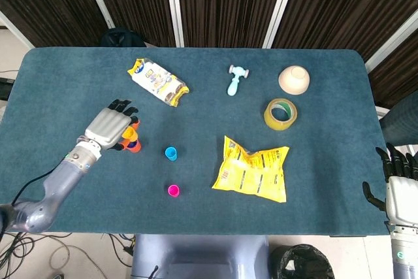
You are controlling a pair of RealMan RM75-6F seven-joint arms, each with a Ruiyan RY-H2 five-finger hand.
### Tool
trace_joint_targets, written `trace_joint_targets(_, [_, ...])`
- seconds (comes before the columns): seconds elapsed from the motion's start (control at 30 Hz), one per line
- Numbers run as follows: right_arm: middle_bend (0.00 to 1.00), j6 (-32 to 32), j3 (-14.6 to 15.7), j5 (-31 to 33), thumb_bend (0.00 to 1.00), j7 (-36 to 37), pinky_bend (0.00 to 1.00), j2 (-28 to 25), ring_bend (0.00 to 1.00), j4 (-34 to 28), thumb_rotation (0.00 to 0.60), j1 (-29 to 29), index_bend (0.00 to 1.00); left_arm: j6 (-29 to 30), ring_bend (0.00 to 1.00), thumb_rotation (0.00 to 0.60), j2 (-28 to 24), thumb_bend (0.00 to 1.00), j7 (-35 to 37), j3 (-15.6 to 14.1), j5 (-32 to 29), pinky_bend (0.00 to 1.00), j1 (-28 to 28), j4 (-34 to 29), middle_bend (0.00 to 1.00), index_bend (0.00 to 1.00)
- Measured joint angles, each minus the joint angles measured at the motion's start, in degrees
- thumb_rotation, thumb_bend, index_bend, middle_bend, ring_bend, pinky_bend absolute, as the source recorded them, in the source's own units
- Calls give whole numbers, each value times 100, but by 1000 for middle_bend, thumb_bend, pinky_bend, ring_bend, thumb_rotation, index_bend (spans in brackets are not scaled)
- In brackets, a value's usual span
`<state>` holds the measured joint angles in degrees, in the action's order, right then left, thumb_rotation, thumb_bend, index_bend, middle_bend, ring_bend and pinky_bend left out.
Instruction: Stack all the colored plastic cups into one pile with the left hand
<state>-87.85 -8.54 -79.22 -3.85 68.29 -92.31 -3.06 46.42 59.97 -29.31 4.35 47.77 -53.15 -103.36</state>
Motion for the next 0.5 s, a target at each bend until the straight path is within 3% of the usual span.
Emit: trace_joint_targets(0.5, [53,-14,-21,19,416,2,43,24,103,35,600,2,116,-4,0,600,528,363,430,-165,506,81,238,763,170,475])
